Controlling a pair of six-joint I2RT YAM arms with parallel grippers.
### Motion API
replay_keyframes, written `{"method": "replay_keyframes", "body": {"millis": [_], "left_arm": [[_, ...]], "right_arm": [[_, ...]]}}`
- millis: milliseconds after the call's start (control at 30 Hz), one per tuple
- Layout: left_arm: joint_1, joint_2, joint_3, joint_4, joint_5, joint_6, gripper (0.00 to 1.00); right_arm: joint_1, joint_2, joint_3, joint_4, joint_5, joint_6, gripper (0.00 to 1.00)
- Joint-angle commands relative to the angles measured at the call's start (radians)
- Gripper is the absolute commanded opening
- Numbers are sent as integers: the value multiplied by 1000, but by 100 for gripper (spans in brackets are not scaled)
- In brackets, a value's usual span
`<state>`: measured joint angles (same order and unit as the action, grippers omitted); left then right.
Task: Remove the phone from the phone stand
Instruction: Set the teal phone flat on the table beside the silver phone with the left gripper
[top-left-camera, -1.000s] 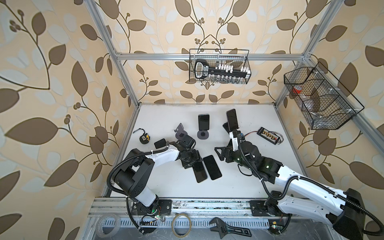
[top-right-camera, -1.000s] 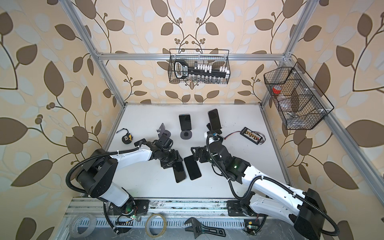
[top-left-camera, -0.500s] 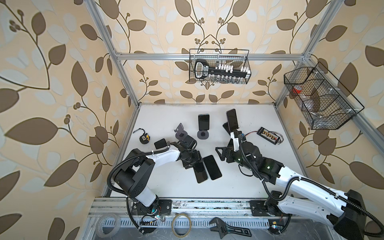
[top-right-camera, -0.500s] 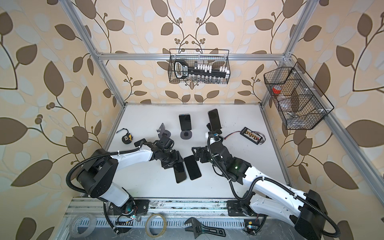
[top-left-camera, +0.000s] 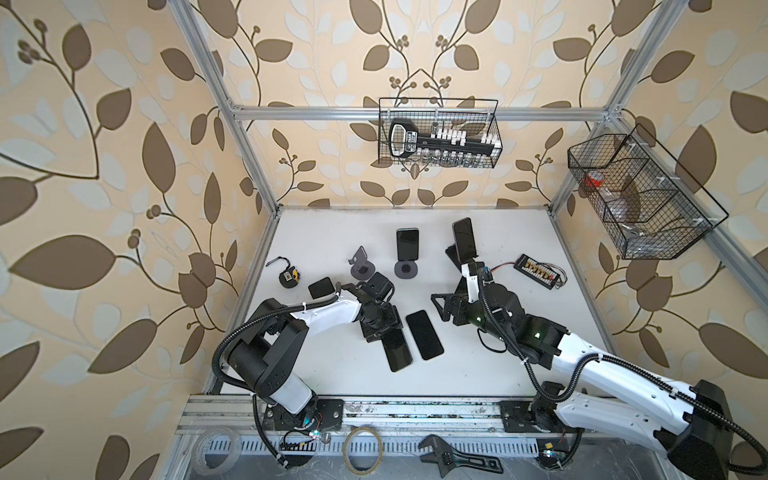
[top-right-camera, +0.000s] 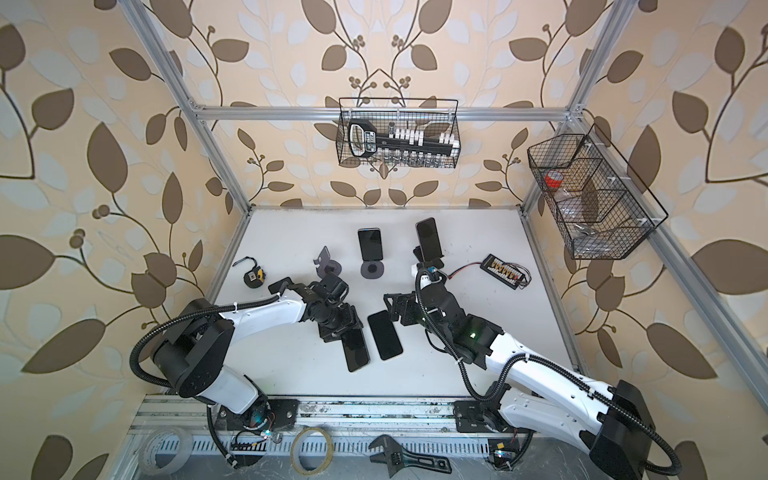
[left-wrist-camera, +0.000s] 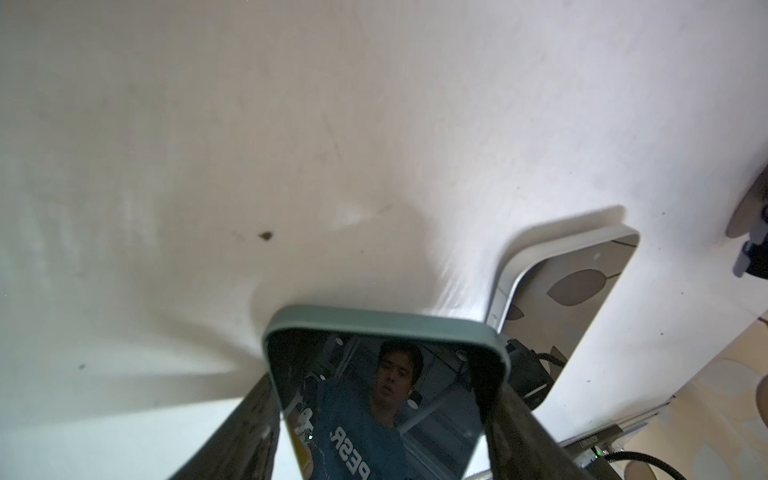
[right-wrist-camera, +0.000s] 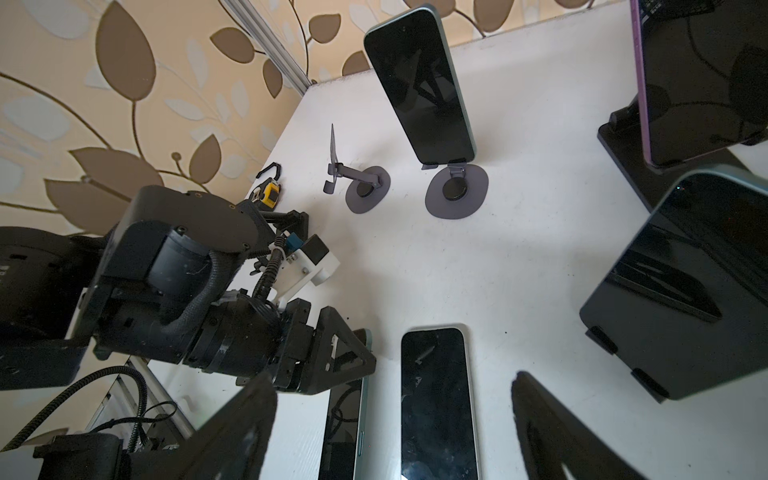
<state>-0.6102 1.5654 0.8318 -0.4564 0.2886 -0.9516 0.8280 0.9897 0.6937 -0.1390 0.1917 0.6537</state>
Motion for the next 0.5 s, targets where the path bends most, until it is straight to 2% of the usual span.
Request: {"method": "replay_keyframes", "body": {"millis": [0, 467], "left_arm": [[-12, 30, -25, -101, -53, -16, 41], [-48, 83, 13, -90, -51, -55, 41]], "right_arm": [[-7, 6, 10, -11, 16, -12, 90], [-8, -17, -7, -13, 25, -3, 92]]}}
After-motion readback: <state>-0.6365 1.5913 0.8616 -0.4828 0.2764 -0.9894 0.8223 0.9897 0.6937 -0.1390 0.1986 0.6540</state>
